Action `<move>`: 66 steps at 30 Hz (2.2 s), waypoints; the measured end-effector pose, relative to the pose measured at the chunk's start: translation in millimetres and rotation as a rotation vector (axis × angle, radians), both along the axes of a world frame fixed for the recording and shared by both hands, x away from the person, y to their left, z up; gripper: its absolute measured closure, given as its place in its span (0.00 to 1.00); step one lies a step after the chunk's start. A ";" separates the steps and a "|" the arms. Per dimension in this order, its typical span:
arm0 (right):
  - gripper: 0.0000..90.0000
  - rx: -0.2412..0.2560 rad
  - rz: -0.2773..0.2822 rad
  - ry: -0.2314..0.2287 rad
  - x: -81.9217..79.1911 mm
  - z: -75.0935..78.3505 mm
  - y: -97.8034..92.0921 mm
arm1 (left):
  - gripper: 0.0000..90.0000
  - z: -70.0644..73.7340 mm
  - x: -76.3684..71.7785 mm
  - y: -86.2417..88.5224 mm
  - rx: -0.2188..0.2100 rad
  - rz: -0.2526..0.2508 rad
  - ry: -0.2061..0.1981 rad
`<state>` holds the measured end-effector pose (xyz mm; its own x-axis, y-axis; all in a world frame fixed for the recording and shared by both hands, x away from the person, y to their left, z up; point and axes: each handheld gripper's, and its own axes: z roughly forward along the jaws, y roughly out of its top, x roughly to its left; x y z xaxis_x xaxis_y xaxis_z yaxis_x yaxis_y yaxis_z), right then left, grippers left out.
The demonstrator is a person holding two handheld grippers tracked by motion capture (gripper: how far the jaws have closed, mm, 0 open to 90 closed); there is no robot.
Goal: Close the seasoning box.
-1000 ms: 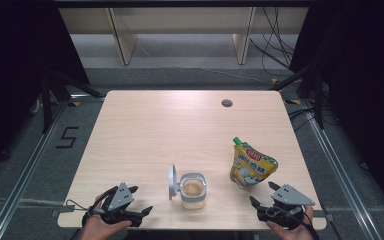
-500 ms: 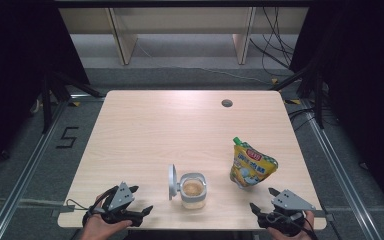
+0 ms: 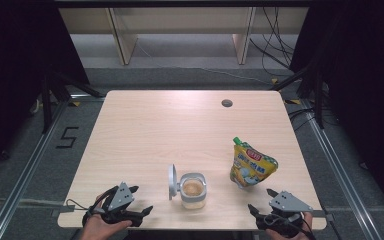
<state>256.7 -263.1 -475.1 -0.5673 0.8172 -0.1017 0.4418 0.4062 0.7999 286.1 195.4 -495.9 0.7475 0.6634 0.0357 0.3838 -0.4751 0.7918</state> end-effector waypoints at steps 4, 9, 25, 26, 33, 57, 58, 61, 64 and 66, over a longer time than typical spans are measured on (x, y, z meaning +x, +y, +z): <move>0.25 -0.007 0.013 0.000 -1.5 0.0 2.2 | 0.32 3.6 -2.2 0.0 -0.016 -0.045 0.003; 0.26 -0.010 0.013 0.023 -1.5 -2.1 4.6 | 0.68 10.5 -5.3 0.3 -0.019 -0.090 -0.023; 0.26 0.012 -0.003 0.032 -0.3 -4.7 2.2 | 0.99 33.1 -2.9 -11.3 0.008 -0.159 -0.050; 0.26 0.000 0.013 0.024 1.1 -4.9 1.2 | 0.99 33.4 -3.0 -13.8 -0.004 -0.156 -0.053; 0.27 -0.001 0.010 0.010 0.7 -4.0 0.9 | 0.99 50.4 0.8 -21.7 -0.011 -0.170 -0.063; 0.27 -0.009 0.028 0.028 0.6 -6.1 3.7 | 0.99 75.3 18.6 -53.9 -0.053 -0.204 -0.069; 0.27 -0.008 0.027 0.027 0.6 -6.1 3.7 | 0.99 76.0 19.1 -54.9 -0.052 -0.207 -0.069; 0.27 -0.010 0.026 0.024 0.9 -6.0 3.1 | 0.99 78.5 20.9 -56.8 -0.043 -0.210 -0.069; 0.27 -0.002 0.023 0.036 0.3 -5.9 3.4 | 0.99 79.6 23.4 -59.1 -0.044 -0.210 -0.082; 0.27 -0.009 0.024 0.022 0.7 -5.8 2.8 | 0.99 81.2 23.8 -61.1 -0.041 -0.212 -0.081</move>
<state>257.4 -260.3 -480.9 -0.5888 0.8025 -0.0967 0.4490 0.4242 0.7864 309.9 134.3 -414.7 0.8659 0.4941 0.0773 0.2136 -0.5052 0.8361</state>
